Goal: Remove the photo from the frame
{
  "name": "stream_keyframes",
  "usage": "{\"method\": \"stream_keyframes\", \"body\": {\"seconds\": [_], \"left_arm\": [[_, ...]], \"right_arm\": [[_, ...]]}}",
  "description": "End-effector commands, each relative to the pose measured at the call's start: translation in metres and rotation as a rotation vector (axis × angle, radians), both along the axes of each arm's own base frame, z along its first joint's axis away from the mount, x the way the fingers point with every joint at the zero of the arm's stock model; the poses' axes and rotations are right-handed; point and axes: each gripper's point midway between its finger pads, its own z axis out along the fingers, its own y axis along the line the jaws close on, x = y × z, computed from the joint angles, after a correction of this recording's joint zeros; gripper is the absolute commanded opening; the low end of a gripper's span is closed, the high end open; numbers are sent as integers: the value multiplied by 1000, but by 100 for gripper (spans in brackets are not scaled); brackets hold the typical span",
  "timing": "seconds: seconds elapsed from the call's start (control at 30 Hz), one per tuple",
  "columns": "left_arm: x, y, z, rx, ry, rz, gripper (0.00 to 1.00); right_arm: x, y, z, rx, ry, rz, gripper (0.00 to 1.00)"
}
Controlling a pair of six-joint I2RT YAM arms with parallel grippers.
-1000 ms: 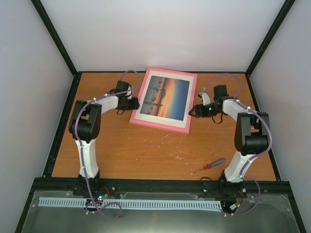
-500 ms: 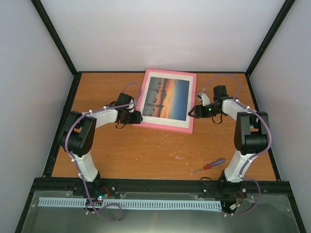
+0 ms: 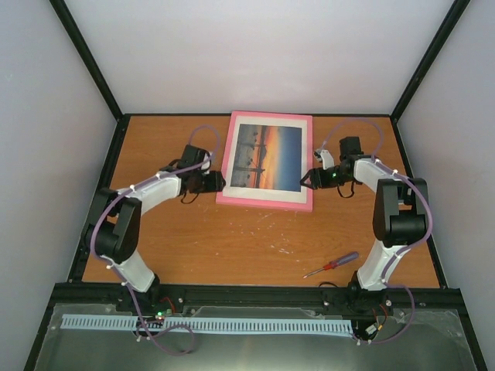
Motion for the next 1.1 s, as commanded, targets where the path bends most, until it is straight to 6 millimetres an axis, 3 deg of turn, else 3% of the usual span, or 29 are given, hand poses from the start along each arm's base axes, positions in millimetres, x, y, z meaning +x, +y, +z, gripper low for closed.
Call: {"method": "stream_keyframes", "body": {"seconds": [0.0,0.17,0.4,0.8,0.93,1.07], "left_arm": [[50,22,17,3,-49,115,58],[85,18,12,-21,-44,125,53],[104,4,-5,-38,-17,77,52],[93,-11,-32,8,29,17,43],[83,-11,-41,37,49,22,35],[59,-9,-52,49,85,27,22]], "right_arm": [[-1,-1,14,-23,-71,15,60],[-6,3,24,-6,-108,46,60],[-7,3,28,-6,-124,53,60],[-8,4,25,1,-115,61,60],[-8,4,28,-1,-125,61,60],[-10,6,38,3,-168,88,61]]}}
